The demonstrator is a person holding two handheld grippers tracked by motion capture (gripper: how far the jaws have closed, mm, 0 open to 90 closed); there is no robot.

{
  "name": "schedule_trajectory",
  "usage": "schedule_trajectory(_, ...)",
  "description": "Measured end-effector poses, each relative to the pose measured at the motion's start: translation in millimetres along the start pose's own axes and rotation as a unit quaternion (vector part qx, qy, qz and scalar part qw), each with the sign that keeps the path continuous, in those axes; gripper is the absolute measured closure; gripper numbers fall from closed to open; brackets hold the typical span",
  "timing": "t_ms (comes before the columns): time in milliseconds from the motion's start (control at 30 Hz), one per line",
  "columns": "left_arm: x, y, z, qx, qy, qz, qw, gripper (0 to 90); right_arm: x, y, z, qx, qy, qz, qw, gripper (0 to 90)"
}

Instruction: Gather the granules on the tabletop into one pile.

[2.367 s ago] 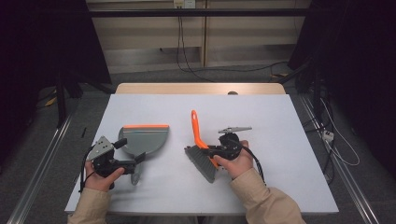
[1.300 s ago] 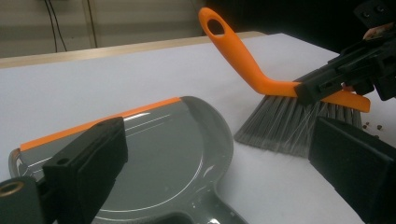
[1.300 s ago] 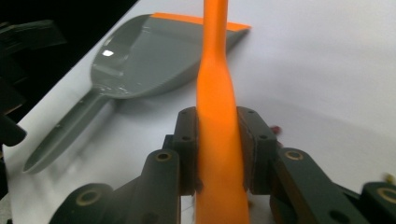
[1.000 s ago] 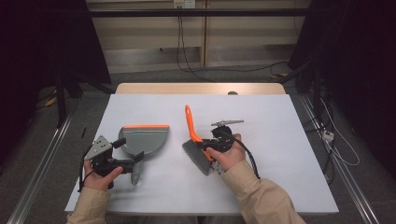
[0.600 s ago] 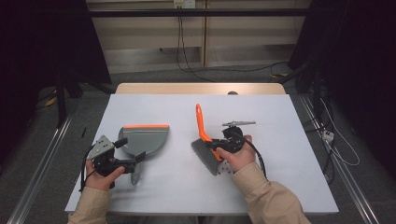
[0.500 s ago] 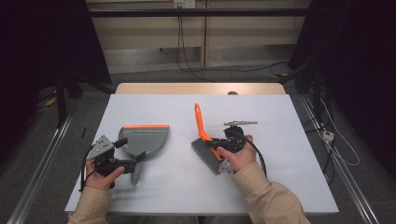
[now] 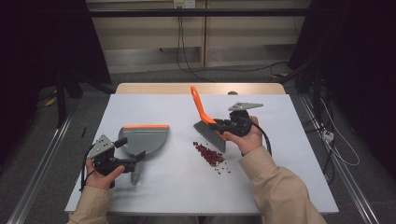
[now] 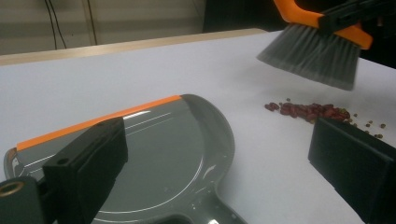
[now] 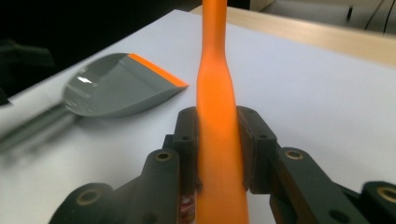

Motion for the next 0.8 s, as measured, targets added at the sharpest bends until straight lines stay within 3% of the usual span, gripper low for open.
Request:
schedule_trajectory(67,0.7,-0.2,0.2,0.001,0.001,0.000,1.0000,4.6,-4.5,4.4,8.3,0.000,0.003,-0.042,0.9991,71.5)
schedule_trajectory(167,1.1,-0.6,0.9,0.003,0.002,-0.001,1.0000,4.6,-4.6,9.1,23.9,-0.010,0.024,-0.098,0.9948,71.5)
schedule_trajectory(233,1.9,-1.1,0.9,0.003,0.003,-0.004,1.0000,4.6,-1.5,10.1,34.6,-0.005,0.028,-0.136,0.9903,71.5)
schedule_trajectory(267,2.2,-1.3,0.9,0.002,0.004,-0.006,1.0000,4.6,0.6,10.3,41.3,-0.002,0.032,-0.166,0.9857,71.5)
schedule_trajectory(333,3.0,-1.8,0.5,0.001,0.006,-0.009,0.9999,4.6,1.9,10.3,49.6,0.002,0.037,-0.175,0.9838,71.5)
schedule_trajectory(433,5.1,-2.8,-0.8,0.003,0.008,-0.008,0.9999,4.6,9.6,10.4,59.4,-0.004,0.064,-0.198,0.9781,71.6)
schedule_trajectory(500,6.0,-3.5,-0.9,0.004,0.010,-0.011,0.9999,4.6,16.3,8.7,65.5,0.001,0.081,-0.229,0.9699,71.5)
schedule_trajectory(600,6.3,-3.4,-1.3,0.003,0.010,-0.011,0.9999,4.6,23.5,3.6,71.2,0.018,0.098,-0.253,0.9624,71.5)
schedule_trajectory(633,6.3,-3.4,-1.4,0.003,0.010,-0.011,0.9999,4.6,25.0,2.0,71.3,0.019,0.101,-0.255,0.9614,71.6)
schedule_trajectory(667,6.3,-3.5,-1.5,0.003,0.011,-0.011,0.9999,4.6,26.5,1.2,69.6,0.022,0.111,-0.267,0.9571,71.6)
schedule_trajectory(800,5.0,-3.0,-2.1,-0.001,0.010,-0.012,0.9999,4.6,26.4,-2.5,59.6,0.040,0.120,-0.279,0.9520,71.7)
Point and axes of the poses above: each handheld gripper's, and its own axes: z roughly forward along the jaws, y roughly out of its top, x roughly to its left, the point moved 4 cm from there along z, roughly forward along the jaws, and after that the axes turned 9 degrees about -y, right-handed, at the moved point
